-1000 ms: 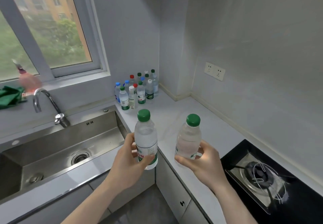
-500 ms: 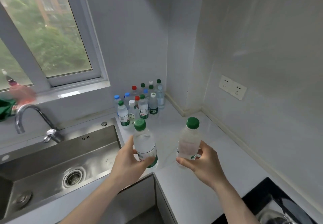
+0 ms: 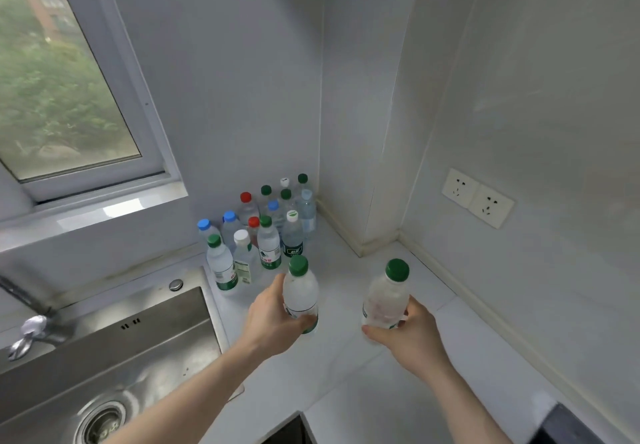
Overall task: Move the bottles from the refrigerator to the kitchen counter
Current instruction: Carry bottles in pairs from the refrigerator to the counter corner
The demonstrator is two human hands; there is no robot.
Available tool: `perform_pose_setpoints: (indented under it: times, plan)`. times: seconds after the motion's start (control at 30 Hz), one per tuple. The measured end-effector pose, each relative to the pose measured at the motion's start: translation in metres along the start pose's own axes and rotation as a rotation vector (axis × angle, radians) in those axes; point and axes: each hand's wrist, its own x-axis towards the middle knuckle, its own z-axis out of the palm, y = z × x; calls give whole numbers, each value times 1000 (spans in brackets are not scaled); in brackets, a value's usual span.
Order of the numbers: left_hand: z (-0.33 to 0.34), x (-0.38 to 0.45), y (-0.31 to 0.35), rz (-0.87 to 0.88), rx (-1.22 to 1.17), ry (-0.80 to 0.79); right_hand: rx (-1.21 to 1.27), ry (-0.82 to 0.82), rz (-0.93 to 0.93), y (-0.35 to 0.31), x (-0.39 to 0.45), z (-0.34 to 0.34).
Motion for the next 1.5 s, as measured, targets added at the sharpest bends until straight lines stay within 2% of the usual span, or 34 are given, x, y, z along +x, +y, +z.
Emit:
perform_pose_setpoints:
  times: [0.37,0.87,1.03,1.23,1.33,1.5]
  plan:
    - [43,134,-39,-88,166,-156,-95,80,236,24,98,61]
    - [62,194,-59,-144,148,-277,-158,171,389,64,170,106]
    - [54,191,-54,-47,200,-273,-186,165,379,80,183,117]
    - [40,186,-43,225,211,-115,-164,162,335,90,188,125]
    - [38,195,-31,320,279,-139,-172,151,310,95,186,122]
    - [34,221,-10,361,390,-212,-103,144,184,92,181,112]
